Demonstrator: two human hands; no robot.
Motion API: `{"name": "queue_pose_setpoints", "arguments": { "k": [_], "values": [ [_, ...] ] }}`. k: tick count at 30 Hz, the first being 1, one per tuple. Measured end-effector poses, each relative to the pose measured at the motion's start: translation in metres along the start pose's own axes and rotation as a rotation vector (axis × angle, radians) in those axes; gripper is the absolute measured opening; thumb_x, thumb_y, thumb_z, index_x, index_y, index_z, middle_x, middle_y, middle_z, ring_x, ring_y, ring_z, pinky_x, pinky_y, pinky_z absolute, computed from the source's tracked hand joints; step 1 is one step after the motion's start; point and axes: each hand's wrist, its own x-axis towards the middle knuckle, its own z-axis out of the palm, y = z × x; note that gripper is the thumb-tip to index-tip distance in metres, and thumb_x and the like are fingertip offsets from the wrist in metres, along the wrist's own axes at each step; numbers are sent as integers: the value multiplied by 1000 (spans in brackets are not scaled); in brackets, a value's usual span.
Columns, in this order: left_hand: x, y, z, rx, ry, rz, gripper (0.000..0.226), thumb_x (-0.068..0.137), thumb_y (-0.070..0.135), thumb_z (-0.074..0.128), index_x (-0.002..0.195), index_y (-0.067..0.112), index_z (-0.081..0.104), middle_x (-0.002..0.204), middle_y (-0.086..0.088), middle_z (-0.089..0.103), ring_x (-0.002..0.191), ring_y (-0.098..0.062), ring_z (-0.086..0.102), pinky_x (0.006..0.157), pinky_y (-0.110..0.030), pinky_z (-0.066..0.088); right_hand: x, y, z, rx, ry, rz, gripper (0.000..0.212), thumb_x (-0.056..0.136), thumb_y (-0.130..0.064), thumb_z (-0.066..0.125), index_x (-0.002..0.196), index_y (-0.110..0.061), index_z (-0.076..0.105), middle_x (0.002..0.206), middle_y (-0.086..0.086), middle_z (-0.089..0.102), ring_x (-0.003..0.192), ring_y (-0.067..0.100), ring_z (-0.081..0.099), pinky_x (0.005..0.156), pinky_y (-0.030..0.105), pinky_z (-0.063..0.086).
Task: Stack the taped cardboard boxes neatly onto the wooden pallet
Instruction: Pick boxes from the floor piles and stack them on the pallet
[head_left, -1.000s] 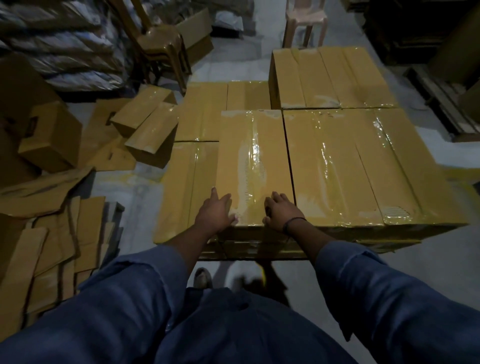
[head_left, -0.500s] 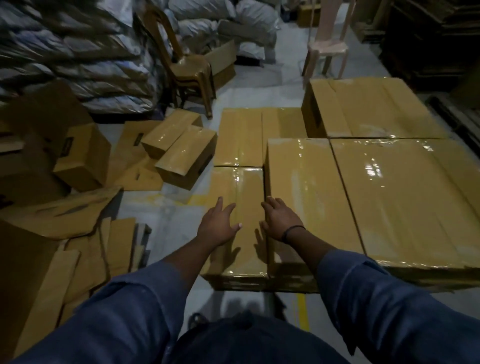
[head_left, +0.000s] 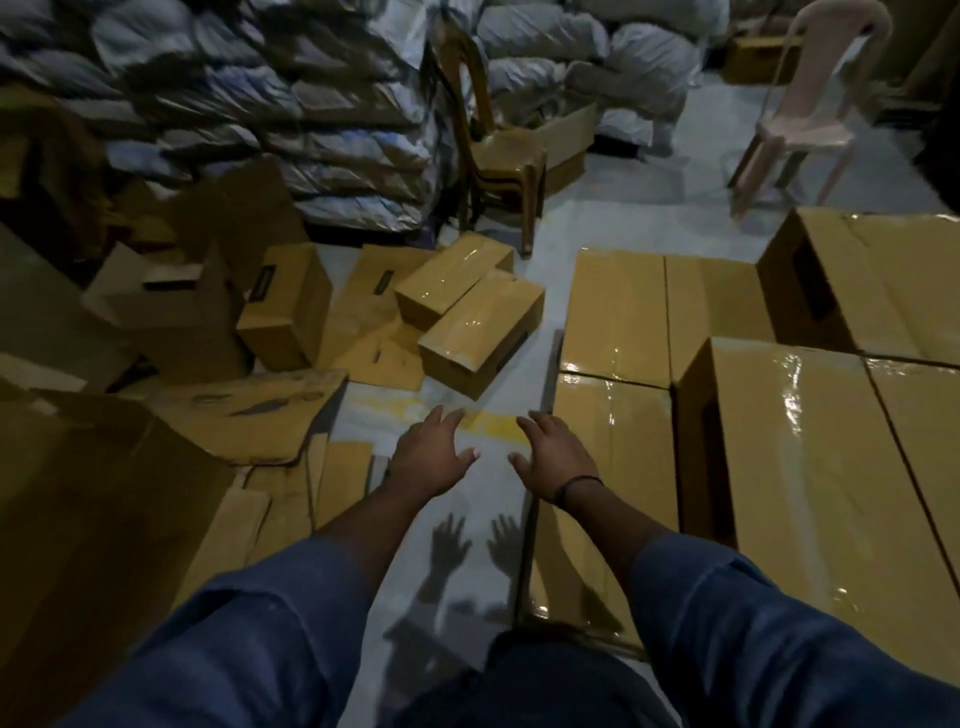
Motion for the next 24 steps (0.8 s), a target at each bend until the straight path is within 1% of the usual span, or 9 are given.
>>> {"name": "queue_pose_setpoints", "arguments": {
  "k": [5, 12, 17, 20, 24],
  "values": [
    [15, -26, -1, -55, -9, -4, 76, 97, 58, 59, 161, 27, 32, 167, -7, 31, 147, -33, 38, 116, -46, 37, 37, -19, 9, -4, -42, -5, 64, 101, -46, 53, 155, -16, 36, 162, 8, 34, 146, 29, 31, 118, 38, 29],
    [64, -63, -8, -82, -48, 18, 74, 96, 58, 60, 159, 28, 36, 164, -3, 38, 147, -28, 40, 116, -43, 38, 96, -31, 16, 20, -50, 42, 63, 101, -45, 53, 154, -17, 37, 161, 7, 35, 145, 29, 32, 117, 39, 32],
    [142, -69, -22, -70, -92, 84, 73, 97, 57, 61, 159, 27, 37, 162, 1, 41, 144, -25, 43, 114, -41, 40, 155, -9, 10, 47, -53, 152, 62, 100, -44, 53, 155, -18, 37, 161, 7, 35, 145, 29, 33, 117, 38, 31],
    [199, -56, -33, -47, -141, 162, 73, 97, 57, 60, 159, 26, 37, 162, 1, 41, 144, -24, 43, 113, -39, 40, 194, 13, 2, 74, -49, 256, 63, 99, -45, 55, 154, -19, 38, 159, 7, 38, 143, 29, 36, 116, 39, 34],
    [278, -33, -55, -49, -180, 236, 72, 95, 55, 63, 157, 26, 42, 157, 0, 48, 140, -25, 48, 110, -38, 42, 249, 36, -18, 104, -54, 362, 62, 98, -45, 55, 152, -17, 41, 156, 9, 41, 141, 31, 38, 113, 39, 37]
  ]
}}
